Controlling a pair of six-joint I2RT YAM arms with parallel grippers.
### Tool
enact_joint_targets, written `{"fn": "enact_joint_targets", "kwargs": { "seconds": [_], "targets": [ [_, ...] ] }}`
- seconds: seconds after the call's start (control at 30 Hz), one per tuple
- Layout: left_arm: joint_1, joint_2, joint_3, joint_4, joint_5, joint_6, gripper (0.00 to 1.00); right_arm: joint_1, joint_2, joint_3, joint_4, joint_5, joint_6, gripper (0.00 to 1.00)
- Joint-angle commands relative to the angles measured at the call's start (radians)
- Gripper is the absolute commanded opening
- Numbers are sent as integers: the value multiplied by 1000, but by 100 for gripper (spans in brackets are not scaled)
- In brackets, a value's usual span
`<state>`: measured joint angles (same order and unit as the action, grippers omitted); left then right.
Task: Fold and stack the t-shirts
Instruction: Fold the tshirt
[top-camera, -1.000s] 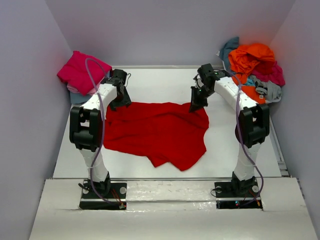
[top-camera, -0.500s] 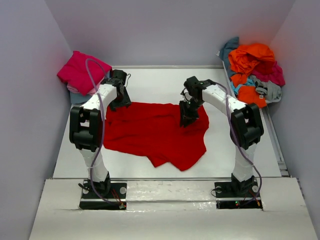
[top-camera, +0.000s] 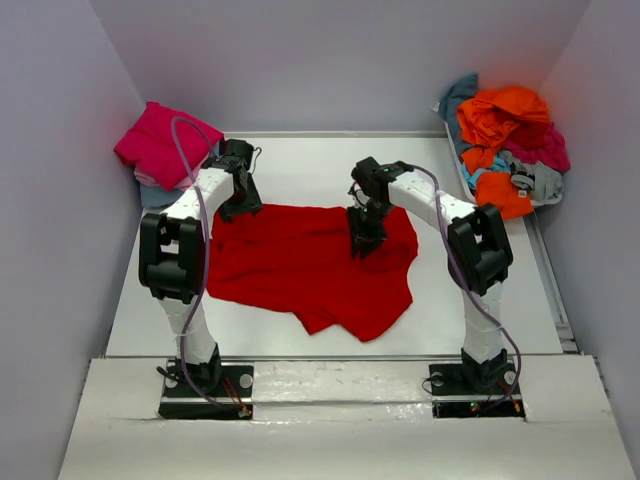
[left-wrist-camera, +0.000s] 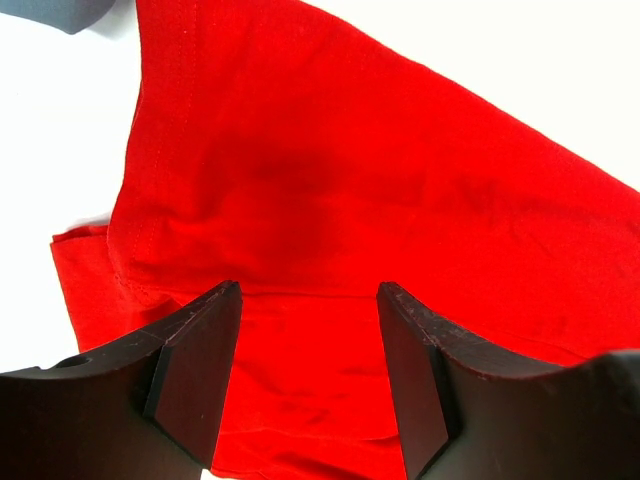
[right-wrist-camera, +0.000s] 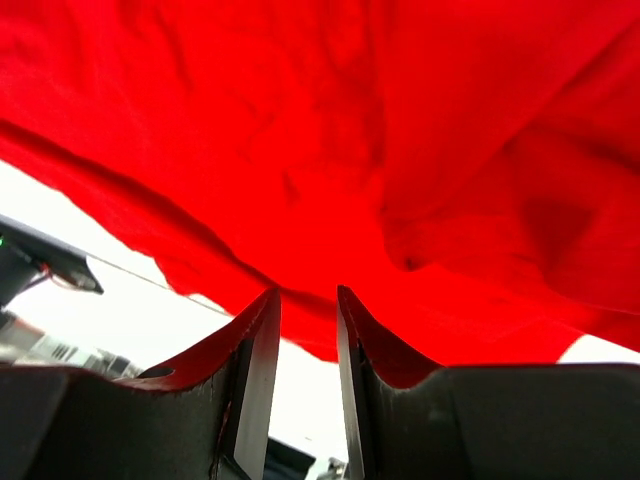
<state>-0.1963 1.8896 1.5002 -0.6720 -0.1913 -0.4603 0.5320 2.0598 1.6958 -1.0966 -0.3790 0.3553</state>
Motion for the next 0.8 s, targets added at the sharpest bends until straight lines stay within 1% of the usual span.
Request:
{"fn": "enact_joint_targets", "kwargs": {
  "seconds": [0.0, 0.07, 0.27, 0.47, 0.6, 0.77],
  "targets": [
    [-5, -21, -1, 6, -5, 11, 68, 3, -16, 56, 10, 96, 30, 35],
    [-5, -20, -5, 9, -7, 11, 68, 3, -18, 70, 26, 133, 59, 35],
    [-5, -21, -12, 9, -13, 18, 68, -84, 28, 123, 67, 157, 114, 33],
    [-5, -1, -9, 12, 0, 41, 68, -138, 95, 209, 47, 176, 116, 33],
    [-5, 29, -17, 9, 16, 55, 67, -150, 132, 257, 41, 178, 111, 33],
    [-5, 63, -32, 14, 42, 49, 66, -170, 161, 268, 52, 173, 108, 33]
  ]
}}
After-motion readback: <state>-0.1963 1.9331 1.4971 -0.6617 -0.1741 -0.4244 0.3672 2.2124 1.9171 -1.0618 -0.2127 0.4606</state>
